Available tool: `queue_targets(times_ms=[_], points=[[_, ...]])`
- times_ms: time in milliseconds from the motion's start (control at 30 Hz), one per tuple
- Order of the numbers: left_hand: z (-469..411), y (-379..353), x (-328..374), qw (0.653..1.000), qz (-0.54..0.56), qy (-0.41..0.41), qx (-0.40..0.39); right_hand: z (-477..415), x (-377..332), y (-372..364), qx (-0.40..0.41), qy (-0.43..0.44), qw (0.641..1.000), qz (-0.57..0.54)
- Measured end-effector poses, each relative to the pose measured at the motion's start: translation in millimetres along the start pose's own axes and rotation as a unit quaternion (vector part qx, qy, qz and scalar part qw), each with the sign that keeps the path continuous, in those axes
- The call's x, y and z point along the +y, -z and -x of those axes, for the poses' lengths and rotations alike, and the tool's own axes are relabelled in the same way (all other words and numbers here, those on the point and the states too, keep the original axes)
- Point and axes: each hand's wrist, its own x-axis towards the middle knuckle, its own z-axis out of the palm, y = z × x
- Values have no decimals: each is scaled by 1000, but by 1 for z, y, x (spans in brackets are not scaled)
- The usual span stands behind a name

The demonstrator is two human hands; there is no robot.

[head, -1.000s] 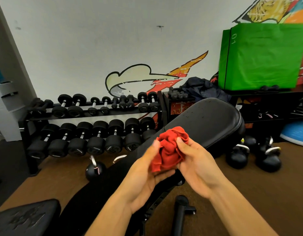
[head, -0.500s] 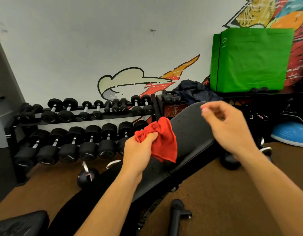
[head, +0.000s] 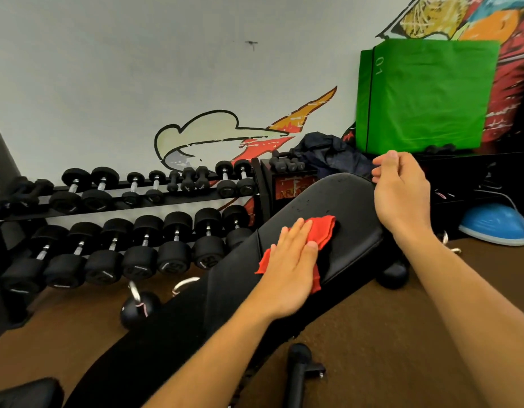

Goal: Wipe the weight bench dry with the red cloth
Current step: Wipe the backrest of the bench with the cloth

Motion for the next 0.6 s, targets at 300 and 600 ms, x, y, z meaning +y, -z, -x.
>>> queue_targets(times_ms=[300, 600], points=[[-114, 16, -45, 995, -31, 60, 67, 0, 6, -1, 11, 34, 999, 39], [-178, 22, -68, 989, 24, 142, 44, -1, 6, 0, 10, 30, 998, 49]])
